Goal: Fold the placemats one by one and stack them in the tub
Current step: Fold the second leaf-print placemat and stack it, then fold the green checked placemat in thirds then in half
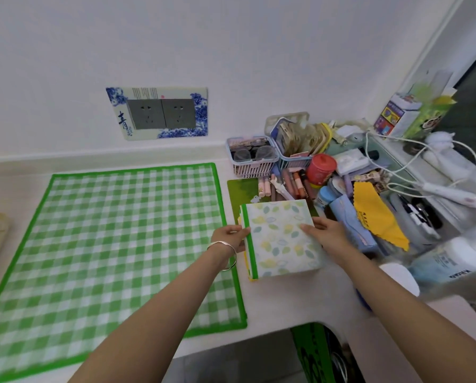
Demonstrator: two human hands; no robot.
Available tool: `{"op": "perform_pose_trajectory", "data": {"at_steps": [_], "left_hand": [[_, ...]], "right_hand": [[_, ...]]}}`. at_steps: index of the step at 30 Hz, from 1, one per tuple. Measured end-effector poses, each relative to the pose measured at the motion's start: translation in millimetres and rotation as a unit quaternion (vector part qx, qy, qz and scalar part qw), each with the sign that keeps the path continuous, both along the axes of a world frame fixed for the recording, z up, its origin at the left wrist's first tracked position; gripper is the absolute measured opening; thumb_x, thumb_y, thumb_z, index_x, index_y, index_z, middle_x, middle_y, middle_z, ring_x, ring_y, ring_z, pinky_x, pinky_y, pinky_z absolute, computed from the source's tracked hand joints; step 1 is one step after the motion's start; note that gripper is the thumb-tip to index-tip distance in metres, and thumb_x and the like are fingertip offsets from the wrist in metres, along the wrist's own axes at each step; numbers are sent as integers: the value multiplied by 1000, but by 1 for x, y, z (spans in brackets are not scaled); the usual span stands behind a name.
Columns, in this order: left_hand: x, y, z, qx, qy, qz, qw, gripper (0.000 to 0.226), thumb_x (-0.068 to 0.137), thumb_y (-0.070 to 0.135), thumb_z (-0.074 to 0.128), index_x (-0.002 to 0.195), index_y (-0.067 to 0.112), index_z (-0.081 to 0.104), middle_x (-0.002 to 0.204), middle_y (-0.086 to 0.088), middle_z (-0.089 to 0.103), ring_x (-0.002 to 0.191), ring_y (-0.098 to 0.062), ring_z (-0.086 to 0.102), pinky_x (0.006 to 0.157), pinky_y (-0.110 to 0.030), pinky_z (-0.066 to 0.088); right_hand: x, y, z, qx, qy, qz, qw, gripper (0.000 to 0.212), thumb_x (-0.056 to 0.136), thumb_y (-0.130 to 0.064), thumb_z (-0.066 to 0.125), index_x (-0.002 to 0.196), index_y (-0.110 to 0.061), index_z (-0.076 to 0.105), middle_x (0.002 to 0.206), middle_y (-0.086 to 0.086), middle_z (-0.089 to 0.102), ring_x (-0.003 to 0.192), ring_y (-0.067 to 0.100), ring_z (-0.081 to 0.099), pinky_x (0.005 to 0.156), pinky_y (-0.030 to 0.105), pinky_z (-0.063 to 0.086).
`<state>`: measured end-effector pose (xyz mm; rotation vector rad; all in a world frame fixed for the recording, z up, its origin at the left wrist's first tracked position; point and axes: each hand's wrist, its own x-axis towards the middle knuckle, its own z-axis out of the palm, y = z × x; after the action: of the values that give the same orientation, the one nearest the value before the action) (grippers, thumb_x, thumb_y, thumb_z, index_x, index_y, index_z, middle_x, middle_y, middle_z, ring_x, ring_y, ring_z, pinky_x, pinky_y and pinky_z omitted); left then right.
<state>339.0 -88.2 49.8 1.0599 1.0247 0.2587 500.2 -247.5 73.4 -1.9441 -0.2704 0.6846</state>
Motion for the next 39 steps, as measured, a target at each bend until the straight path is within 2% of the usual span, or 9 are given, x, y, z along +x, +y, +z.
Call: {"op": "perform_pose_trajectory", "data": {"at_steps": [4, 9, 14, 16, 20, 26, 29, 34, 39], "left_hand": [[0, -5, -9, 17, 6, 13, 1000, 28, 81, 7, 70, 106, -5, 61, 79, -6, 60, 73, -18, 60, 57, -16, 55], [1, -8, -15, 36, 10, 45, 998, 27, 81, 4, 70, 106, -4, 62, 74, -4, 59, 65, -13, 58, 52, -14, 53], [-15, -6, -11, 77, 12, 41, 996, 36, 82, 16, 71, 113, 4, 59, 85, -3, 60, 72, -14, 59, 53, -16, 52], [-33, 0, -7, 96, 22, 26, 995, 41, 83, 25, 69, 118, 8, 55, 90, -1, 61, 78, -14, 60, 65, -23, 53], [-86, 18, -2, 181, 61, -14, 982, 57, 84, 41, 64, 132, 15, 47, 121, 0, 56, 110, -16, 55, 89, -29, 47], [-202, 62, -14, 351, 174, -115, 913, 79, 79, 53, 62, 144, 17, 33, 149, -4, 33, 138, -20, 29, 113, -35, 26], [-256, 81, -27, 416, 256, -168, 856, 103, 67, 82, 48, 146, 19, 26, 154, -4, 24, 141, -23, 21, 116, -40, 18], [-320, 97, -51, 446, 337, -272, 783, 118, 46, 97, 11, 147, 37, 4, 157, 7, 2, 145, -22, 1, 117, -45, 4], [-352, 105, -72, 462, 332, -318, 759, 113, 44, 100, -1, 144, 47, 2, 156, 11, -7, 144, -20, -11, 114, -48, -9]], "right_hand": [[5, -1, -16, -24, -39, -4, 999, 39, 80, -17, 73, 116, -5, 63, 103, 7, 67, 83, 19, 62, 74, 31, 50], [5, 1, -30, -49, -101, -17, 994, 38, 78, -19, 75, 112, -7, 63, 83, -5, 60, 77, 15, 56, 70, 29, 45], [0, 4, -24, -56, -213, 2, 975, 48, 78, -23, 74, 121, -13, 55, 129, 9, 47, 113, 24, 50, 96, 35, 42], [-7, 10, -12, -42, -273, 32, 960, 51, 81, -24, 72, 126, -12, 53, 139, 9, 39, 129, 24, 38, 106, 32, 30], [-40, 34, 11, 7, -324, 111, 939, 51, 82, -23, 71, 129, -16, 52, 150, 3, 30, 138, 17, 27, 104, 21, 20], [-137, 87, 2, 48, -289, 286, 912, 59, 81, -29, 73, 134, -26, 48, 155, -6, 18, 139, 3, 14, 112, 27, 18], [-195, 106, -21, 33, -225, 355, 907, 58, 82, -32, 71, 135, -30, 46, 156, -11, 13, 142, 5, 8, 114, 27, 12], [-272, 122, -66, -20, -118, 439, 890, 53, 83, -33, 70, 133, -31, 51, 156, -5, 14, 144, 11, 3, 118, 35, 7], [-317, 129, -90, -90, -168, 472, 861, 58, 81, -44, 68, 134, -34, 48, 157, -1, 13, 145, 17, 0, 116, 39, -5]]}}
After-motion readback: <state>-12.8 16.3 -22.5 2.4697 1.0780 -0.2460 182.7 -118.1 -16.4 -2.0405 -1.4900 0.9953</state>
